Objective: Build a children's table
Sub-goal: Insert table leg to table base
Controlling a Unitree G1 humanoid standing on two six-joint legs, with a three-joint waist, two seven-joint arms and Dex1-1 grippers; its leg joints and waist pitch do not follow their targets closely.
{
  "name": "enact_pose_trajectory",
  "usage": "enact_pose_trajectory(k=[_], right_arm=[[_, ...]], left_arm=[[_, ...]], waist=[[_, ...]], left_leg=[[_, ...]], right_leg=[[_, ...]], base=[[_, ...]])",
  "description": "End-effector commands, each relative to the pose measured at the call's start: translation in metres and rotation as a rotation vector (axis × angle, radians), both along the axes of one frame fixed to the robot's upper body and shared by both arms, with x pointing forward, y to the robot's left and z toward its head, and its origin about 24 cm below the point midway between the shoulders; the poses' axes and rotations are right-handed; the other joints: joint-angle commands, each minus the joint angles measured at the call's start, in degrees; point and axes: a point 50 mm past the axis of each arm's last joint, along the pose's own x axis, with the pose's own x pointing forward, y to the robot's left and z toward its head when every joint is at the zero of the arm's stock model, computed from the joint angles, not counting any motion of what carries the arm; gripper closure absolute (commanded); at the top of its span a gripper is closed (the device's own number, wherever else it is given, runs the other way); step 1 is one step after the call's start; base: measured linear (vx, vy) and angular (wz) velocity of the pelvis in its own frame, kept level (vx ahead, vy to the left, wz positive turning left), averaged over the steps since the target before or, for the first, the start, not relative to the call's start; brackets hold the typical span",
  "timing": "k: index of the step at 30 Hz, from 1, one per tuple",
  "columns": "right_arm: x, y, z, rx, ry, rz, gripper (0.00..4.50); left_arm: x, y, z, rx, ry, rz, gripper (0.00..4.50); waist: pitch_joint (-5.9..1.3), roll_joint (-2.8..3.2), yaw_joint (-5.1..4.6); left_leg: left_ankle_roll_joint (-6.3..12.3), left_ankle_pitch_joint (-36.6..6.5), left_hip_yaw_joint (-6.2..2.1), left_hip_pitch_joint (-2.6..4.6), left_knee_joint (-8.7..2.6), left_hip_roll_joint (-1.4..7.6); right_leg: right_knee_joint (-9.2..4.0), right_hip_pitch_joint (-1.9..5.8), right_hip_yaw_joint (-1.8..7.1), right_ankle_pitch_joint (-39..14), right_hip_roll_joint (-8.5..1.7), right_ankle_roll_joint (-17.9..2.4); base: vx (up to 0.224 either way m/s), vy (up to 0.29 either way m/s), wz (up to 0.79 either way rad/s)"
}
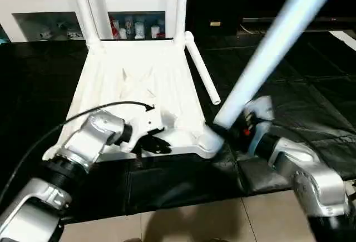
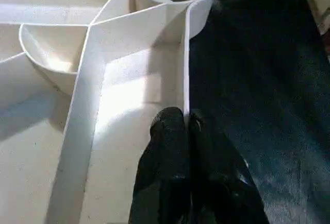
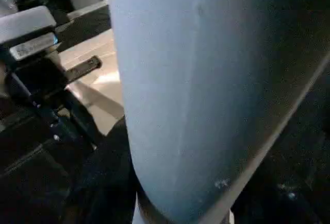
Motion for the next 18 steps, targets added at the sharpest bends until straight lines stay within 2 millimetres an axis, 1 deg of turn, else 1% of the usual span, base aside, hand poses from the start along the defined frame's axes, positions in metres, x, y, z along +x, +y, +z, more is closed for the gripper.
enact_pose_trajectory(k=[1,2,3,4,6,9,10,11,12,13,15,18], right_arm=[[0.001,-0.002,-0.003,-0.026,0.015,0.048,2.59],[0.001,-0.003,-0.005,-0.041,0.019,0.071,2.59],[0.001,-0.004,-0.006,-0.051,0.024,0.088,2.59],[0.002,-0.004,-0.007,-0.055,0.029,0.1,2.59],[0.006,-0.005,-0.008,-0.056,0.026,0.099,2.59],[0.011,-0.007,-0.009,-0.056,0.025,0.103,2.59],[0.011,-0.007,-0.01,-0.056,0.026,0.104,2.59],[0.012,-0.008,-0.011,-0.059,0.027,0.107,2.59],[0.013,-0.008,-0.011,-0.061,0.028,0.11,2.59],[0.014,-0.009,-0.012,-0.065,0.03,0.106,2.59],[0.016,-0.01,-0.014,-0.071,0.031,0.105,2.59],[0.015,-0.01,-0.015,-0.071,0.041,0.128,2.59]], left_arm=[[-0.002,-0.006,0.006,-0.024,-0.023,-0.035,4.5],[-0.003,-0.006,0.005,-0.019,-0.024,-0.036,4.5],[-0.003,-0.006,0.004,-0.015,-0.026,-0.037,4.5],[-0.003,-0.006,0.004,-0.013,-0.027,-0.037,4.5],[-0.004,-0.005,0.004,-0.013,-0.027,-0.035,4.5],[-0.005,-0.006,0.003,-0.012,-0.027,-0.034,4.5],[-0.005,-0.006,0.003,-0.012,-0.027,-0.034,4.5],[-0.005,-0.006,0.003,-0.011,-0.028,-0.036,4.5],[-0.005,-0.006,0.003,-0.011,-0.029,-0.037,4.5],[-0.005,-0.007,0.004,-0.013,-0.032,-0.039,4.5],[-0.004,-0.007,0.005,-0.017,-0.038,-0.042,4.5],[-0.003,-0.007,0.006,-0.02,-0.045,-0.034,4.5]], waist=[[-3.35,-0.24,-0.02],[-3.34,-0.56,-0.04],[-3.41,-0.45,0.03],[-3.33,-0.36,0.09],[-3.34,-0.34,0.04],[-3.32,-0.5,-0.04],[-3.38,-0.45,0.05],[-3.43,-0.57,0.06],[-3.47,-0.52,0.14],[-3.46,-0.64,0.07],[-3.4,-0.61,0.04],[-3.42,-0.6,0.08]], left_leg=[[3.77,-4.45,-0.66,0.13,-4.48,3.88],[4.28,-3.92,-0.63,0.1,-4.47,3.93],[4.68,-3.67,-0.62,0.09,-4.36,3.91],[4.74,-3.63,-0.61,0.15,-4.38,3.95],[4.82,-3.88,-0.6,0.17,-4.43,3.98],[4.38,-4.93,-0.53,0.2,-4.41,3.95],[4.46,-4.65,-0.51,0.29,-4.39,4.0],[4.58,-4.16,-0.5,0.25,-4.37,3.99],[4.86,-3.48,-0.49,0.22,-4.34,3.98],[5.03,-3.34,-0.48,0.16,-4.33,3.97],[5.13,-3.9,-0.44,0.2,-4.33,3.93],[5.13,-3.78,-0.46,0.25,-4.37,4.0]], right_leg=[[-3.79,3.46,2.32,-3.61,-4.55,-15.36],[-3.76,3.47,2.28,-3.26,-4.55,-15.42],[-3.68,3.48,2.23,-3.31,-4.63,-15.58],[-3.79,3.4,2.24,-3.59,-4.64,-15.51],[-3.78,3.32,2.2,-4.04,-4.6,-15.7],[-3.92,3.25,2.2,-5.48,-4.62,-15.82],[-3.85,3.24,2.23,-5.13,-4.6,-15.82],[-3.79,3.3,2.23,-4.45,-4.56,-15.86],[-3.66,3.33,2.19,-3.33,-4.54,-15.96],[-3.63,3.34,2.17,-3.02,-4.53,-16.03],[-3.76,3.27,2.12,-3.96,-4.53,-16.13],[-3.72,3.27,2.15,-3.95,-4.51,-15.92]], base=[[0.0,0.0,0.0],[0.0,0.0,0.0],[0.0,0.0,0.0],[0.0,0.0,0.0],[0.0,0.0,0.0],[0.0,0.0,0.0],[0.0,0.0,0.0],[0.0,0.0,0.0],[0.0,0.0,0.0],[0.0,0.0,0.0],[0.0,0.0,0.0],[0.0,0.0,0.0]])
